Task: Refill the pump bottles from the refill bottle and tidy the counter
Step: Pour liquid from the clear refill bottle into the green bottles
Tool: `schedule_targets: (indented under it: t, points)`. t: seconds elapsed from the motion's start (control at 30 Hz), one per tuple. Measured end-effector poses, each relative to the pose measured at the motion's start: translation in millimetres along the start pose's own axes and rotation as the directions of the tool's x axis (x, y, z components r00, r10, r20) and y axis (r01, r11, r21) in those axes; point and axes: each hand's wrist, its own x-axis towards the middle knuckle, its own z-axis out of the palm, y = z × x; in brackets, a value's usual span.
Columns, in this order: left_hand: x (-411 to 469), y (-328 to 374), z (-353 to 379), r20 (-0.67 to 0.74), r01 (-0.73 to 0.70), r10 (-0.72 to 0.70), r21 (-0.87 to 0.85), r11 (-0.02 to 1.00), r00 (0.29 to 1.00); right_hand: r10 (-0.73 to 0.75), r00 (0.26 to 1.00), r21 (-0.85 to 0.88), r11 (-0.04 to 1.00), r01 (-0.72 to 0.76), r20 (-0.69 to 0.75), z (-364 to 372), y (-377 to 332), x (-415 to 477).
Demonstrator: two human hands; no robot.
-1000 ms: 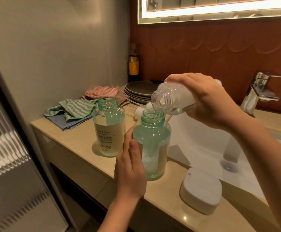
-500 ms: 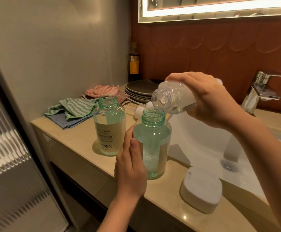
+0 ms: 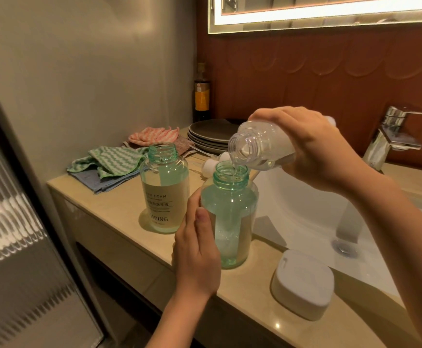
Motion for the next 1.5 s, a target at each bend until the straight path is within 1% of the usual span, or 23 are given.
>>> schedule_targets:
  t: [0.33,0.47,0.8,1.5]
  points:
    - [-0.6,1.9,-0.6,0.003,-0.011,0.011,0.003,1.0,1.0,0.01,1.0,0.006,1.0,-0.01,0.008,-1.6,-1.2,0.2]
    - [-0.9,0.0,-0.3,0.002,0.011,-0.011,-0.005,1.0,1.0,0.005,1.0,0.005,1.0,-0.005,0.006,-2.0,-1.1,0.1]
    - [-1.1,-1.8,0.1,-0.011,0.011,-0.011,-0.008,1.0,1.0,0.007,1.0,0.007,1.0,-0.007,0.002,-1.2,-0.9,-0.6]
    - [-0.4,3.4,-0.1,0.002,-0.022,0.022,0.014,1.0,1.0,0.016,1.0,0.001,1.0,-0.016,0.005,-1.3,-1.4,-0.3]
